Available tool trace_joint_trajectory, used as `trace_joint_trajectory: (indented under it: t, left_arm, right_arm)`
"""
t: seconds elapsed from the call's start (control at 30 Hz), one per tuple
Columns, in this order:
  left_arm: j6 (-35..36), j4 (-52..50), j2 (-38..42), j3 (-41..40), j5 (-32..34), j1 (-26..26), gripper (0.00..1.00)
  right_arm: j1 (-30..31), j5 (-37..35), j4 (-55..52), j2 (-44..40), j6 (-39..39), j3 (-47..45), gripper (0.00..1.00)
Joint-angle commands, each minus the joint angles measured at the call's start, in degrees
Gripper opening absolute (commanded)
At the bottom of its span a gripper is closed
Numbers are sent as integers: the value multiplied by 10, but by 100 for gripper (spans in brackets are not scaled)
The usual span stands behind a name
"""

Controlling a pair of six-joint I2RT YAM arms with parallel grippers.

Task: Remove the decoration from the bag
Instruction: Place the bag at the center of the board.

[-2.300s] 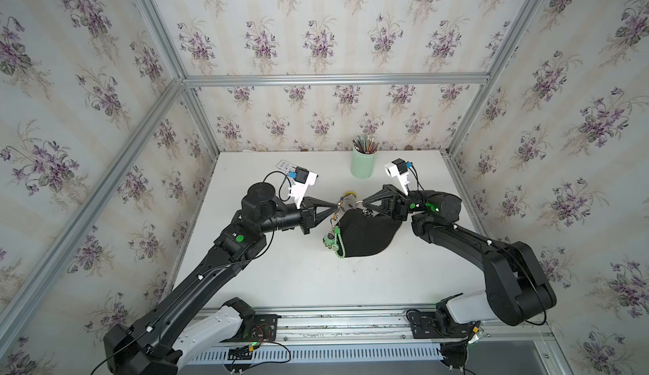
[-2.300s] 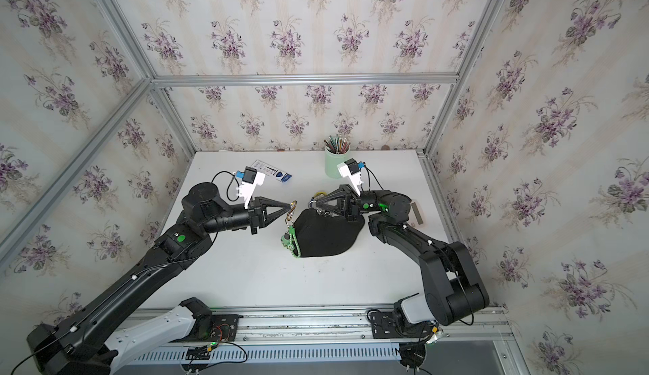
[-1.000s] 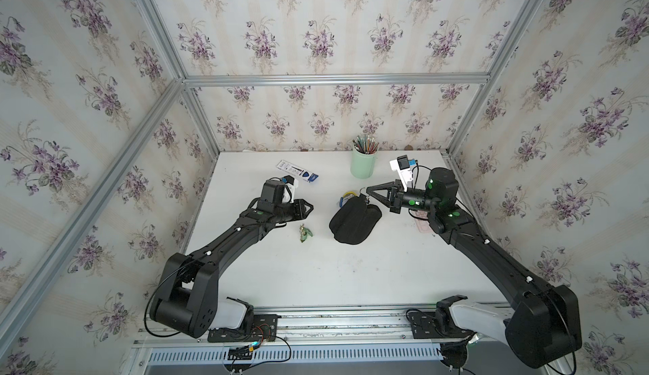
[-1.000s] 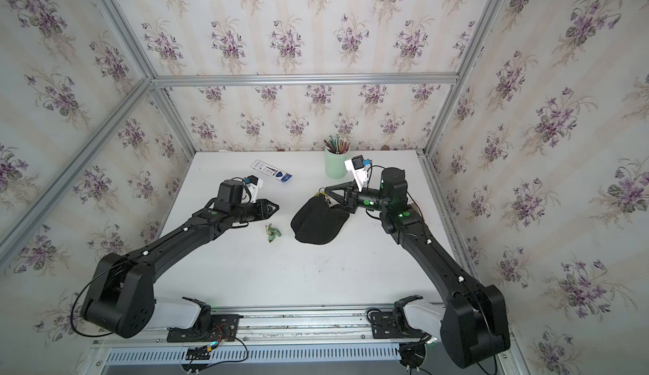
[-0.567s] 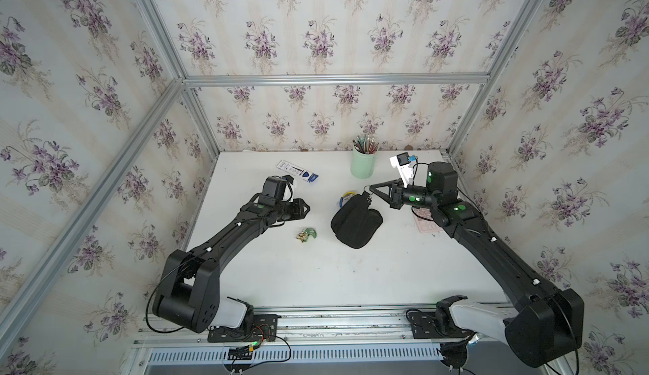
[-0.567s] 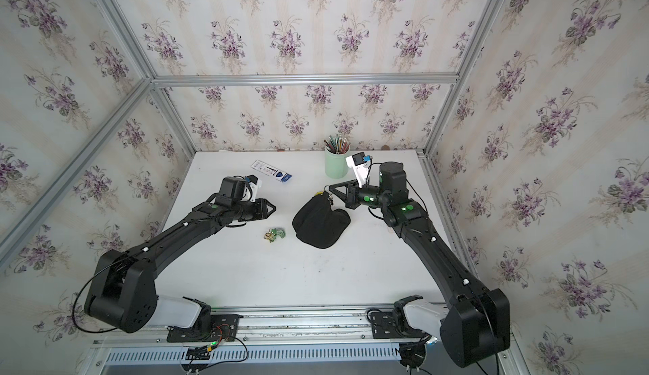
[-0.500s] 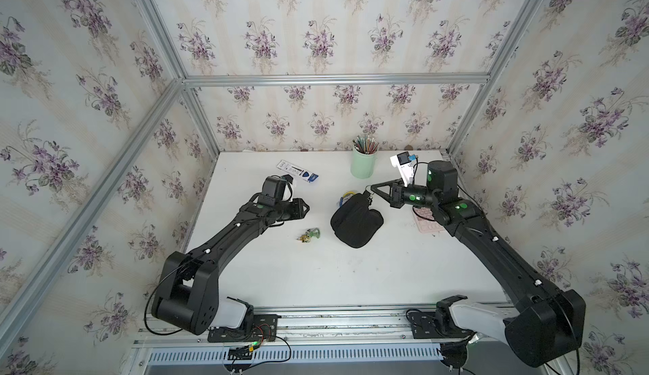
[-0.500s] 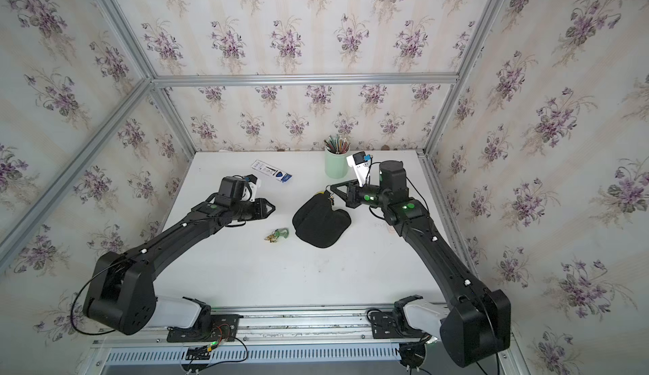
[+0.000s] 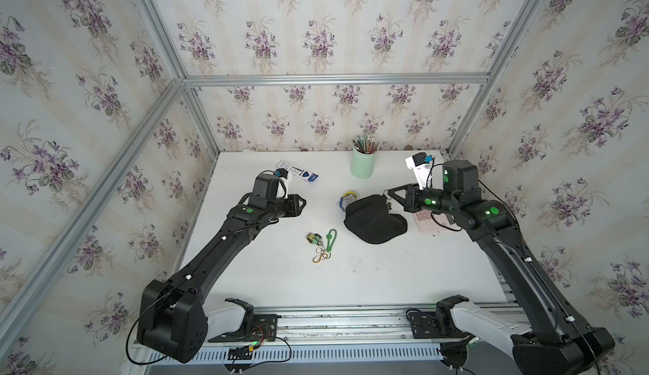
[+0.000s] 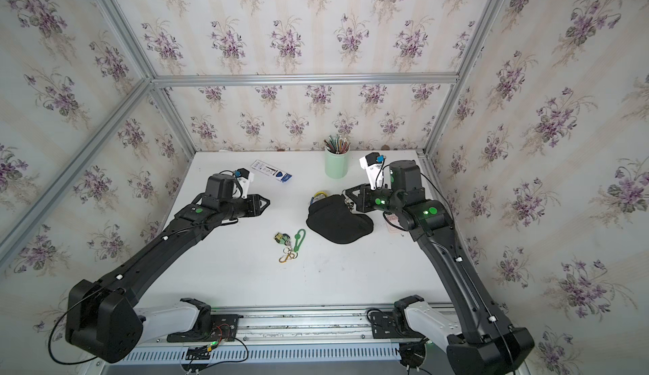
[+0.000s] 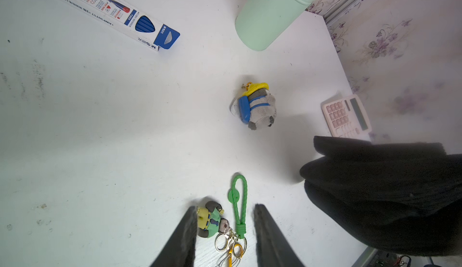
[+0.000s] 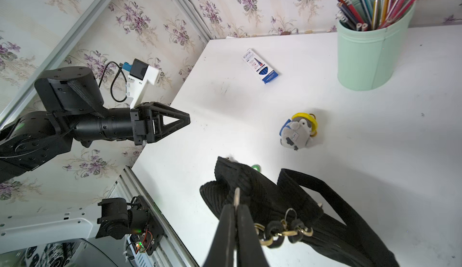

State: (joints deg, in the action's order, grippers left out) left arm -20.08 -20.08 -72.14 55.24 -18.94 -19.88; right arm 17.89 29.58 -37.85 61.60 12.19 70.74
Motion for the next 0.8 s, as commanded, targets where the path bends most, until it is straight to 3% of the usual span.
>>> trace_joint_trajectory:
  t: [0.0,0.23,0.5,0.77]
  left_arm:
    - [12,-13,3,3,5,0,40]
    - [10,-10,7,-8,2,1,40]
    - [12,-11,20,-24,6,1,41]
    - [15,-23,35,-28,15,1,41]
  right_arm:
    - [0,-14,-40,-6,7,11,0]
    - [0,-6,32,75,-3,-49,0]
    - [0,-67,150,219,0,-39,0]
    - [4,-1,233,317,32,-37,0]
